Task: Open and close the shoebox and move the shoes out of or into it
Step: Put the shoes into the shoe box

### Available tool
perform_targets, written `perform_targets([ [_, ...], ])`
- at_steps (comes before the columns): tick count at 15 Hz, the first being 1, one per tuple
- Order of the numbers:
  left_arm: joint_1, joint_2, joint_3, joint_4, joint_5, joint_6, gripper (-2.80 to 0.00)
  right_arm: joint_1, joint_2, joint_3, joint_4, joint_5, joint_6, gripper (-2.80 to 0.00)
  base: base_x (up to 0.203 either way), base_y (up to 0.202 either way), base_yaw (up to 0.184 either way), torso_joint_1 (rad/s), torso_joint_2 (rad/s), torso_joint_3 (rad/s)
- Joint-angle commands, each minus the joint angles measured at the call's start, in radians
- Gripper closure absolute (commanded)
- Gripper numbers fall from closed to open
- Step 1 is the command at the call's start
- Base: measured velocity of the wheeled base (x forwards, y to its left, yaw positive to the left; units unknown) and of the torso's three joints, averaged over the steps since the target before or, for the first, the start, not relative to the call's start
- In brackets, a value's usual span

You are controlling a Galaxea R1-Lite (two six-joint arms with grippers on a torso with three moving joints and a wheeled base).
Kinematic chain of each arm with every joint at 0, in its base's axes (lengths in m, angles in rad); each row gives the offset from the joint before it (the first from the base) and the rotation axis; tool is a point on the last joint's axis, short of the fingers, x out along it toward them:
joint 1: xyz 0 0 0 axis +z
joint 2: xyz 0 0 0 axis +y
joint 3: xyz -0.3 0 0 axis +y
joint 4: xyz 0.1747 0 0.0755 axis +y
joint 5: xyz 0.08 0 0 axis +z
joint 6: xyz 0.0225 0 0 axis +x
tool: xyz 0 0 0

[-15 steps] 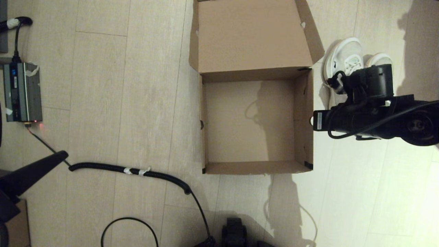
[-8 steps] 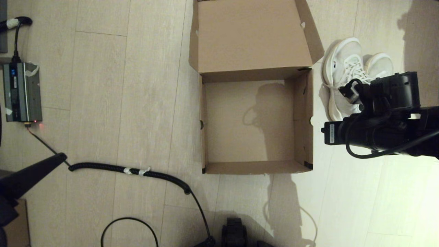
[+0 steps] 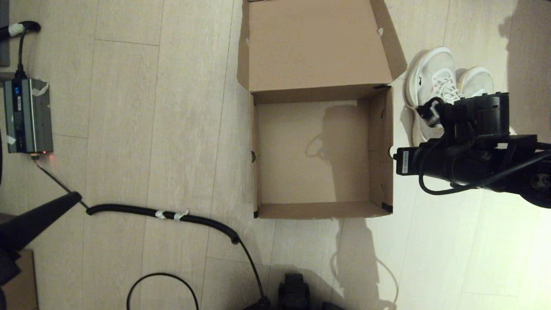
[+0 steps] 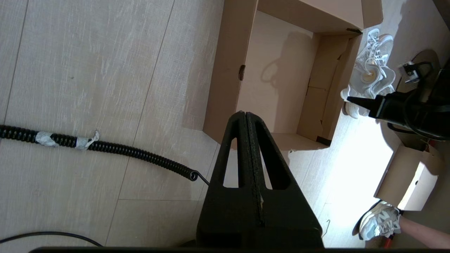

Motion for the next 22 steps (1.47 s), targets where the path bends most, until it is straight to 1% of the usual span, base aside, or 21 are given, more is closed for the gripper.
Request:
perform_targets([
  [1, 0.0, 0.003, 0.005, -0.003, -0.003, -0.002, 0.0, 0.0, 0.02, -0.002, -0.003, 0.003, 0.001, 0.0, 0.0, 0.0, 0.0, 0.0, 0.0, 0.0],
  [6, 0.001, 0.003, 0.01, -0.003, -0.002, -0.002, 0.0, -0.001, 0.049, 0.001, -0.038, 0.004, 0.001, 0.0, 0.0, 0.0, 0.0, 0.0, 0.0, 0.0],
  [13, 0.0, 0.006, 0.01, -0.003, -0.002, -0.002, 0.0, 0.0, 0.036, 0.014, -0.04, 0.003, -0.002, 0.0, 0.0, 0.0, 0.0, 0.0, 0.0, 0.0],
  [16, 0.0, 0.009, 0.01, -0.003, -0.002, -0.002, 0.0, 0.0, 0.029, -0.017, -0.04, 0.003, -0.004, 0.0, 0.0, 0.0, 0.0, 0.0, 0.0, 0.0],
  [22, 0.001, 0.01, 0.01, -0.004, -0.002, -0.004, 0.0, -0.001, 0.034, -0.025, -0.04, 0.003, -0.01, 0.0, 0.0, 0.0, 0.0, 0.0, 0.0, 0.0],
])
